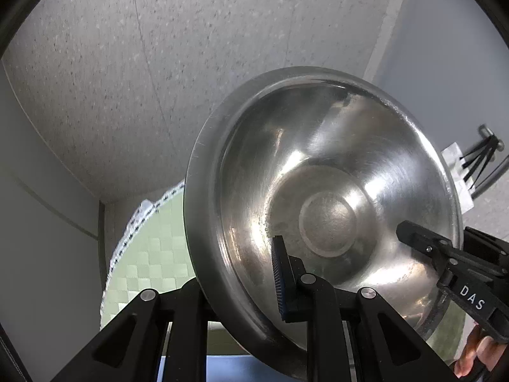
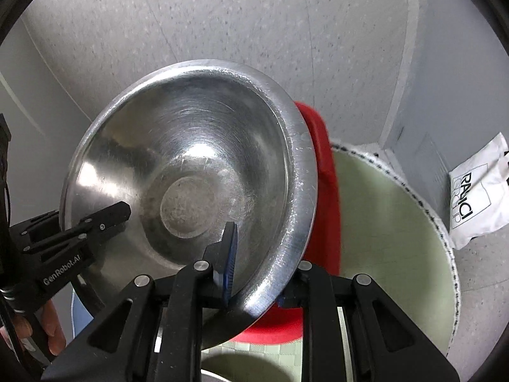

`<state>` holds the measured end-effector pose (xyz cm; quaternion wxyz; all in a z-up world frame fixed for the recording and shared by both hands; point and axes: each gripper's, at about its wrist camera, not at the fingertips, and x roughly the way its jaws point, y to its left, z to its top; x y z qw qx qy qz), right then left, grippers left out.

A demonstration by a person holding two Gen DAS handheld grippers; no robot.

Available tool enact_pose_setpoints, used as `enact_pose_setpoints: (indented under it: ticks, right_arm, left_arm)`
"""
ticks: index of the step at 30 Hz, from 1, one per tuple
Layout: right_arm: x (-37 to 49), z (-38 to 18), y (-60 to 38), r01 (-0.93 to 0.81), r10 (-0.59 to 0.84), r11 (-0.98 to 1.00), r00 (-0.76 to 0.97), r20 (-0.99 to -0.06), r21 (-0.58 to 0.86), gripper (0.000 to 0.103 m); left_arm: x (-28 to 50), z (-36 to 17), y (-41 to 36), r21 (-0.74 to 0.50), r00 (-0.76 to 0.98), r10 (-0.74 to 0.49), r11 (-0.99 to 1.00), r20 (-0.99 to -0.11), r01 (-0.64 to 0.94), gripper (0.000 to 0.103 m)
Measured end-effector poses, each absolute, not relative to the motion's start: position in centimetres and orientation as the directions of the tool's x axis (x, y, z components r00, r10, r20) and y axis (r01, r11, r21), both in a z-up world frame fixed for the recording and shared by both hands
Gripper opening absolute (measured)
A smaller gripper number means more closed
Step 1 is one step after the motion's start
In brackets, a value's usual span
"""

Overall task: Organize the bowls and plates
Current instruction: 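Lower the steel bowl into the red basin and open both grippers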

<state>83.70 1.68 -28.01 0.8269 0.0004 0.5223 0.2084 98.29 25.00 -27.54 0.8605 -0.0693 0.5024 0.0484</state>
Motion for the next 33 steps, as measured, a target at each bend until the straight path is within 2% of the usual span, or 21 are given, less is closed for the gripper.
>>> enact_pose_setpoints:
  ticks: [4, 8, 10, 12, 15, 25, 26, 29, 33]
  right_arm:
    - [84.6, -29.4, 1.8, -0.338, 0.329, 0.917, 0.345, -0.879, 0.211, 0.020]
    - [84.3, -29.9, 2.9, -0.336, 0.319, 0.919, 0.327, -0.889, 0.206, 0.024]
    - [84.4, -30.4, 3.2, -0.339, 0.318, 0.918, 0.317, -0.894, 0.206, 0.026]
    - [84.5, -31.1, 3.2, -0.335, 0.313, 0.919, 0.301, -0.901, 0.207, 0.029]
    - [84.7, -31.0, 3.3, -0.328, 0.311, 0.922, 0.314, -0.897, 0.205, 0.036]
    - [83.8, -29.7, 2.4, -0.299, 0.339, 0.922, 0.318, -0.886, 0.245, 0.053]
    - [83.6, -29.4, 2.4, -0.299, 0.334, 0.924, 0.326, -0.885, 0.239, 0.057]
    - [82.9, -28.4, 2.1, -0.282, 0.327, 0.931, 0.354, -0.876, 0.233, 0.070]
    - [81.2, -27.0, 0.9, -0.264, 0.332, 0.934, 0.389, -0.859, 0.241, 0.072]
  left_arm:
    - [98.9, -28.6, 25.0, -0.078, 0.488, 0.009, 0.984, -0.873, -0.158, 0.015]
    - [99.9, -28.8, 23.9, -0.054, 0.489, 0.032, 0.985, -0.872, -0.162, 0.022]
    - [100.4, -28.7, 22.7, -0.054, 0.487, 0.028, 0.987, -0.873, -0.153, 0.030]
    - [100.7, -28.3, 21.5, -0.056, 0.488, 0.015, 0.990, -0.873, -0.129, 0.045]
    - [100.2, -28.4, 20.3, -0.047, 0.491, 0.009, 0.994, -0.871, -0.103, 0.059]
    - [99.1, -27.1, 22.5, -0.160, 0.492, -0.078, 0.979, -0.867, -0.127, 0.064]
    - [98.5, -26.7, 22.9, -0.166, 0.501, -0.081, 0.978, -0.862, -0.127, 0.065]
    - [96.9, -25.7, 24.2, -0.152, 0.529, -0.047, 0.976, -0.847, -0.156, 0.083]
    - [94.1, -24.0, 25.4, -0.152, 0.561, -0.036, 0.975, -0.827, -0.163, 0.083]
